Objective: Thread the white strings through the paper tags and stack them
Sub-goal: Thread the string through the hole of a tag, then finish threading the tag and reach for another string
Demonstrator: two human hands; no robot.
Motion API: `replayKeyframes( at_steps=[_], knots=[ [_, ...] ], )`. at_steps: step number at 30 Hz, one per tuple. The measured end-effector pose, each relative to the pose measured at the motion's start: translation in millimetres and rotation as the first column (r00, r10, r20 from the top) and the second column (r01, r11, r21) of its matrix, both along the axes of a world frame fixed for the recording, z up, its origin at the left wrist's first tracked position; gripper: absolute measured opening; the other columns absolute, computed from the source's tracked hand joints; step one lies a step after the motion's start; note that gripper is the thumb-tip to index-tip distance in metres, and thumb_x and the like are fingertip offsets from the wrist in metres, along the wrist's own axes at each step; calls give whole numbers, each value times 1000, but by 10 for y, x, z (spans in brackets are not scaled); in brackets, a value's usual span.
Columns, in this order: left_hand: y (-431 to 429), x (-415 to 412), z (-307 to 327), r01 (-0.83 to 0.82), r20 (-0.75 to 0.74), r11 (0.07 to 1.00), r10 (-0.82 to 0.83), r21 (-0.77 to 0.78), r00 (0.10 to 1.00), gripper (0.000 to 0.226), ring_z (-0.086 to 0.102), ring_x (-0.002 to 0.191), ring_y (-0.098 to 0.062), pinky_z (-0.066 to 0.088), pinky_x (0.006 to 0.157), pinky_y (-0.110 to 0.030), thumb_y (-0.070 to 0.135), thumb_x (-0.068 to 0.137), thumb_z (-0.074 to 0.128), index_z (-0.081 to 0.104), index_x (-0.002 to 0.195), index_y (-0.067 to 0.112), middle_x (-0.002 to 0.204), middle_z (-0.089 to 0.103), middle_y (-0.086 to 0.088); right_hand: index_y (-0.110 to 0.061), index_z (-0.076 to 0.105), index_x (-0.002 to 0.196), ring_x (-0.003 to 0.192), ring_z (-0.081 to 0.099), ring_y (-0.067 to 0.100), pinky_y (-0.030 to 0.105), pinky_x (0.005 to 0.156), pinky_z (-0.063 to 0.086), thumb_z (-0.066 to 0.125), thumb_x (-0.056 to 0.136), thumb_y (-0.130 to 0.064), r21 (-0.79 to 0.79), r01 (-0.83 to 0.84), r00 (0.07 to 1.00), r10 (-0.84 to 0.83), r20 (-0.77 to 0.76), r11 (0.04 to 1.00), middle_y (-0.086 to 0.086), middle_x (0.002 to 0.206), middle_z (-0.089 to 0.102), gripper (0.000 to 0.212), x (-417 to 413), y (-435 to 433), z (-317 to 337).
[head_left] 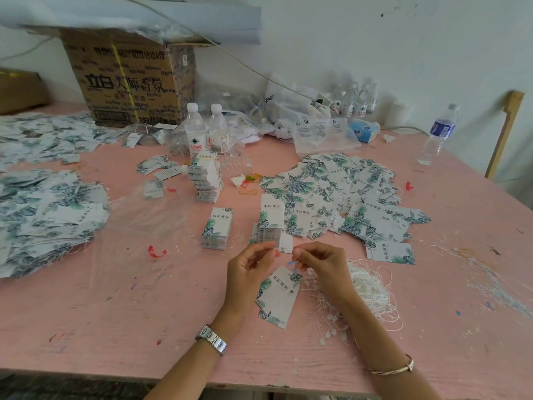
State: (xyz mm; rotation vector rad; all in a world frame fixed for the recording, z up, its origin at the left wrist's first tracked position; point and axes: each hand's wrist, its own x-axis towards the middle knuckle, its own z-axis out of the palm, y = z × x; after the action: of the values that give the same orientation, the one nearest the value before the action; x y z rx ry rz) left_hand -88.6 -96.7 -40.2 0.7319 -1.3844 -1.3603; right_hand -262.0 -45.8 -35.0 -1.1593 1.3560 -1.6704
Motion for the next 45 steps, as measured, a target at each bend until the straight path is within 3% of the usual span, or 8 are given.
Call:
replayKeyframes(
  at_steps=[5,7,10,13,16,28,36,45],
  knots=[
    [23,-25,-68,12,132,999,-6,-38,991,10,71,86,-22,53,76,-47,17,90,74,76,97,24,93,77,5,-1,75,105,76,74,21,23,72,58,71,83,-11,9,-100,987,98,128,995,20,90,75,25,-12,-14,-21],
    [29,-25,-95,11,156,998,-1,-65,988,11,69,84,-21,52,73,-49,18,91,73,76,97,27,92,77,7,2,72,108,80,75,22,23,71,58,69,85,-9,16,-126,983,122,137,992,20,91,76,25,-2,-24,-21],
    [33,-15,-118,1,195,993,23,-120,980,11,66,80,-23,48,68,-41,24,92,73,75,94,35,90,76,12,4,71,105,79,75,22,23,63,57,68,87,-6,16,-129,985,126,118,992,19,90,76,21,9,-26,-9],
    [34,-13,-139,9,207,990,21,-143,978,10,65,79,-8,43,65,-16,27,91,73,75,95,36,89,75,14,4,72,100,75,74,21,23,58,55,68,88,-7,9,-127,988,126,85,992,18,86,75,18,23,-19,3],
    [33,-10,-146,1,204,988,31,-153,979,8,64,78,-2,41,67,-9,29,89,75,75,94,35,87,75,14,5,72,92,67,69,19,23,53,51,67,88,-6,13,-122,992,121,22,992,15,80,74,13,36,-11,10],
    [20,3,-172,-1,215,989,33,-145,976,9,56,69,3,39,63,-8,29,88,76,78,95,24,80,73,12,7,73,92,53,52,19,22,47,43,67,89,-11,7,-151,973,150,-173,988,28,69,63,18,89,40,83],
    [0,-4,-199,-5,236,989,40,-145,971,7,55,69,2,39,63,-8,28,87,78,78,93,25,82,73,14,6,74,89,48,52,6,18,47,41,68,91,-6,8,-145,967,144,-210,989,-1,63,65,13,93,49,74],
    [4,7,-204,8,267,992,26,-124,963,4,56,65,2,40,60,-11,27,87,78,78,91,27,78,72,15,-7,77,89,57,59,10,16,54,44,72,89,-12,20,-99,946,101,-309,995,-1,71,69,7,93,30,30]
  ],
)
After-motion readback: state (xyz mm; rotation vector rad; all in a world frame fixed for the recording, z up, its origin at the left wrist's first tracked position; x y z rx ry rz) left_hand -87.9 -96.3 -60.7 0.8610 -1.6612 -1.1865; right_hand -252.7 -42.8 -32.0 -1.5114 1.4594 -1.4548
